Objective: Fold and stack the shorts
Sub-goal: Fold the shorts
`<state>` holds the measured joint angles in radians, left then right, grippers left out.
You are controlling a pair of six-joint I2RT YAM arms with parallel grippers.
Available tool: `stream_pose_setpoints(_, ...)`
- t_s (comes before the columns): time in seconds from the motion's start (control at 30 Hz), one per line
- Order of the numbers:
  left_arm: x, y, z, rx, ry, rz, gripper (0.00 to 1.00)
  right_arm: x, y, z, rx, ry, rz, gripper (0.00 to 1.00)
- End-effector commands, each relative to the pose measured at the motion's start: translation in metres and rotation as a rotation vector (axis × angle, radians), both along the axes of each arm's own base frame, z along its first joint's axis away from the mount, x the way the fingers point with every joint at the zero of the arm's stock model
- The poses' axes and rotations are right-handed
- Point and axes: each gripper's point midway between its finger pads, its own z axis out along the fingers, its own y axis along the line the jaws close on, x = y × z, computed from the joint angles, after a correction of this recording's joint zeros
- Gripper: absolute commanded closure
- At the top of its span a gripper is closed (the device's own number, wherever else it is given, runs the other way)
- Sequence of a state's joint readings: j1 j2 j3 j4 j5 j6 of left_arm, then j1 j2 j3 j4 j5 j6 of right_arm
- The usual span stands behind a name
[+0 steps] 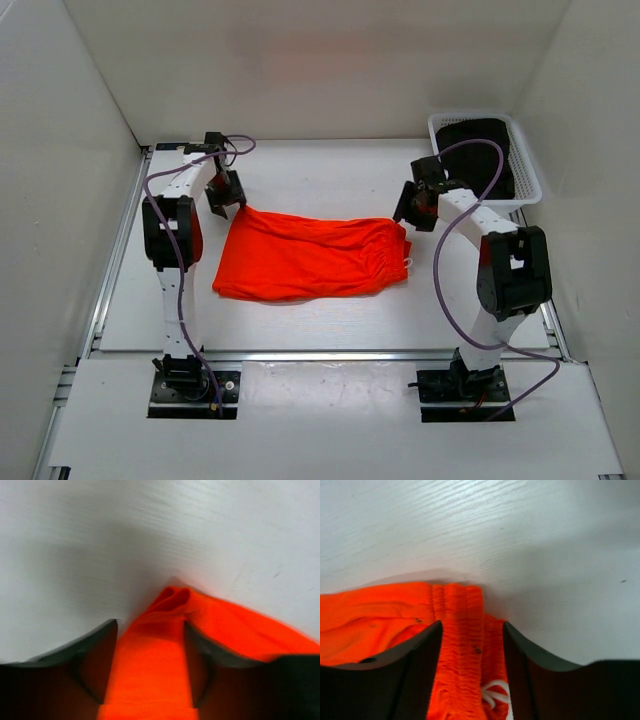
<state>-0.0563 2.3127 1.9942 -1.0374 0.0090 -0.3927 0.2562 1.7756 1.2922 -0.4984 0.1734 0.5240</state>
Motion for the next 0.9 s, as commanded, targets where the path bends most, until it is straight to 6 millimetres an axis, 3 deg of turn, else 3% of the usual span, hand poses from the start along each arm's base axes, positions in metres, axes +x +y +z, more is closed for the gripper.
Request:
stream_pose_setpoints(0.0, 0.008, -0.011, 0.041, -0.047, -0.102, -0.020, 0.27, 0.004, 0.014, 0.012, 0.097, -0.040, 0.077, 0.31)
stream_pose_setpoints(0.07, 0.010, -0.013, 0.037, -0.056, -0.099, -0.023, 0.19, -0.003, 0.023, 0.007, 0.140, -0.019, 0.105, 0.20)
stream_pose_setpoints(0.17, 0.011, -0.019, 0.030, -0.087, -0.089, -0.023, 0.14, -0.004, 0.028, 0.000, 0.186, 0.002, 0.125, 0.20)
stream_pose_setpoints(0.43, 0.018, -0.038, 0.007, -0.142, -0.059, -0.057, 0.15, -0.007, 0.039, -0.020, 0.253, 0.053, 0.157, 0.33)
stream_pose_setpoints(0.47, 0.018, -0.040, 0.007, -0.151, -0.058, -0.060, 0.17, -0.007, 0.039, -0.020, 0.253, 0.053, 0.157, 0.35)
stream_pose_setpoints(0.5, 0.017, -0.040, 0.003, -0.151, -0.049, -0.059, 0.31, -0.007, 0.039, -0.024, 0.252, 0.062, 0.156, 0.38)
stream_pose_setpoints(0.6, 0.019, -0.041, 0.006, -0.157, -0.058, -0.073, 0.60, -0.003, 0.035, -0.028, 0.225, 0.075, 0.139, 0.40)
stream_pose_setpoints(0.67, 0.022, -0.041, 0.009, -0.157, -0.067, -0.074, 0.88, -0.002, 0.031, -0.032, 0.201, 0.081, 0.125, 0.46)
stream_pose_setpoints(0.7, 0.022, -0.041, 0.009, -0.157, -0.067, -0.074, 0.90, -0.001, 0.026, -0.036, 0.177, 0.085, 0.112, 0.52)
stream_pose_setpoints(0.73, 0.022, -0.041, 0.009, -0.157, -0.067, -0.074, 0.90, -0.001, 0.026, -0.036, 0.177, 0.085, 0.111, 0.72)
stream_pose_setpoints(0.8, 0.021, -0.043, 0.009, -0.166, -0.067, -0.076, 0.90, -0.002, 0.022, -0.038, 0.162, 0.093, 0.075, 0.94)
stream_pose_setpoints(0.87, 0.023, -0.041, 0.023, -0.156, -0.098, -0.075, 0.90, -0.003, 0.013, -0.037, 0.129, 0.075, 0.031, 1.00)
